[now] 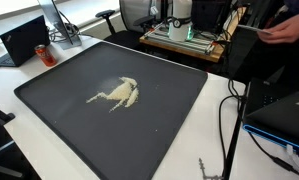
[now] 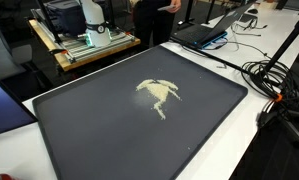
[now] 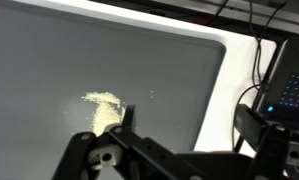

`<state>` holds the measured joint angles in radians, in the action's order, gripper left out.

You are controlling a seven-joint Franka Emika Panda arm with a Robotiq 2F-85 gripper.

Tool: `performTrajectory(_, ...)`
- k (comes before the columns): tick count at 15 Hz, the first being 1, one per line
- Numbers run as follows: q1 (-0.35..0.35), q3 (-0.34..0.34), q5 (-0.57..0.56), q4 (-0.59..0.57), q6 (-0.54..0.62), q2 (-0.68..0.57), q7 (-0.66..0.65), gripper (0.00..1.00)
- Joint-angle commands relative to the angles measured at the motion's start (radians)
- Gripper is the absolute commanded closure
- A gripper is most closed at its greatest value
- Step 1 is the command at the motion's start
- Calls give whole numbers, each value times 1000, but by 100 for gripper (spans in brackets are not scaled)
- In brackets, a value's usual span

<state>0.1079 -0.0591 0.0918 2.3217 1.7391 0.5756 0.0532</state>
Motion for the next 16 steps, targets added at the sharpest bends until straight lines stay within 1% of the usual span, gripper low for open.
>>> performTrajectory(1, 72, 21, 107, -4, -24, 35, 121, 0)
performTrajectory(5, 127, 34, 197, -1, -44, 53, 237, 0)
performTrajectory(8, 141, 50, 237, 2, -62, 60, 304, 1)
performTrajectory(10, 142, 62, 252, 3, -71, 63, 340, 9)
performTrajectory(11, 142, 68, 260, 2, -77, 63, 359, 21)
performTrajectory(12, 138, 72, 261, 2, -85, 64, 371, 27)
performTrajectory(13, 136, 76, 261, 2, -91, 64, 383, 30)
performTrajectory(14, 135, 81, 264, 1, -97, 63, 395, 41)
performTrajectory(16, 133, 85, 264, 0, -103, 61, 406, 56)
